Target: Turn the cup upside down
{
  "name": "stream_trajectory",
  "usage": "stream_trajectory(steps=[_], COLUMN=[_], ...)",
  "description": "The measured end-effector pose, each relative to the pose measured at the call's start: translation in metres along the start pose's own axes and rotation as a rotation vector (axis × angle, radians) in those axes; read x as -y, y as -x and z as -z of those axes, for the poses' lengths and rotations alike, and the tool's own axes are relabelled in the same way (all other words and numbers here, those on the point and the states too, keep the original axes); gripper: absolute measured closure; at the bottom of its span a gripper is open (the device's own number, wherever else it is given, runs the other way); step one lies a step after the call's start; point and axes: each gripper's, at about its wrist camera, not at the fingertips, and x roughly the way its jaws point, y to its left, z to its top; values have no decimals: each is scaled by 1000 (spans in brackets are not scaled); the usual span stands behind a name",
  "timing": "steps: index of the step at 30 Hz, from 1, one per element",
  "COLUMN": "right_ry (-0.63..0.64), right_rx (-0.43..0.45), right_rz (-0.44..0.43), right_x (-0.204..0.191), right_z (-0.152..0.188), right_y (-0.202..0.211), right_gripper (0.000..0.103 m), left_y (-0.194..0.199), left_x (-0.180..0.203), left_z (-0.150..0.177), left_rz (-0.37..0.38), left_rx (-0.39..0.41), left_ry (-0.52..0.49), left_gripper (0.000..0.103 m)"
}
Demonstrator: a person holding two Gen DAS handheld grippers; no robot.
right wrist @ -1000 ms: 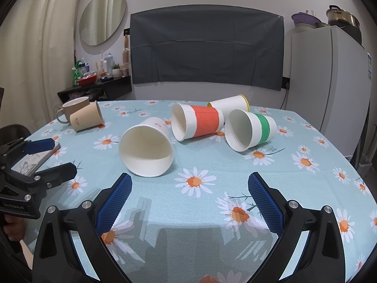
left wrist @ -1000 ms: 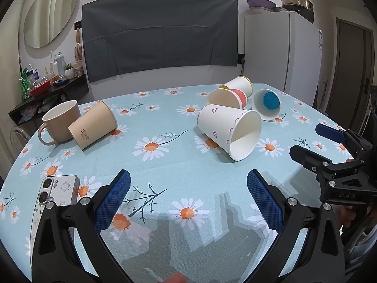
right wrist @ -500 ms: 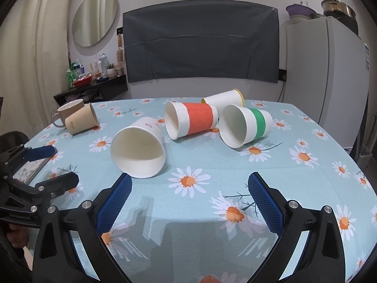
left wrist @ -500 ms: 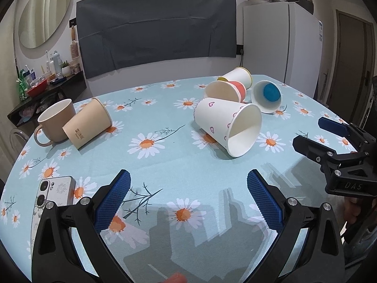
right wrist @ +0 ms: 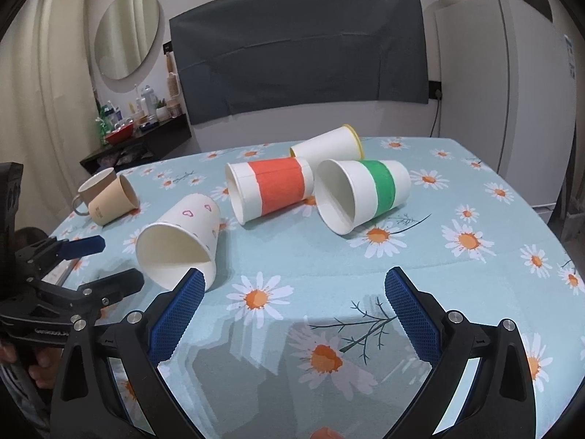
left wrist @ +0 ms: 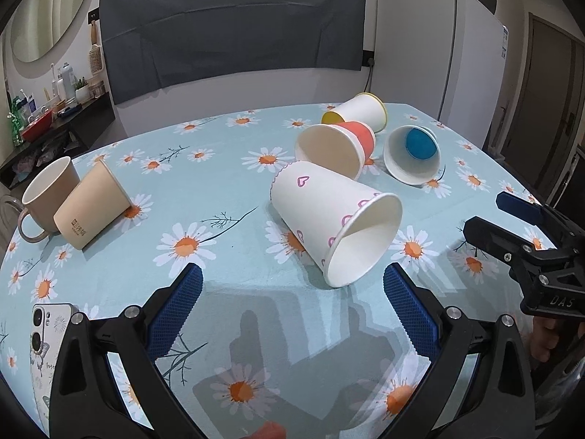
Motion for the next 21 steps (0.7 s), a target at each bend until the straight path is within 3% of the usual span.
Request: stream_trajectory(steps=[5,6,8,10,12,13,16,21], right_ry=[-70,-82,-100,-113,-120,-122,-121,-126], right_rx=[-73,-81,-90,-97,-106,-111,-134,-131], right_rz=[-77,-80,-81,-88,-96,-101,-106,-74], right_x=[15,17,20,23,24,24,24,24], right_z=[-1,-1,-1,-1,-1,-1,-2,0], right_y=[-15,-16,-18,-20,-22,-23,-27,-26], right_gripper=[8,8,8,8,8,8,8,8], left_y=[-10,-12,-16,-22,-26,-26,-25,-21], left_x=[8,10,13,13,11,9,6,8], left_z=[-9,-11,-15,-17,-16,-15,-13,-8], left_rz=[-14,-18,-18,-13,6,16,17,21], left_rx=[-7,-6,-15,-36,-55,-56,-49,-53], left_ry=[-1,-4,-8,-8,1,6,11,-13], left_gripper=[7,11,25,54,67,79,94,97])
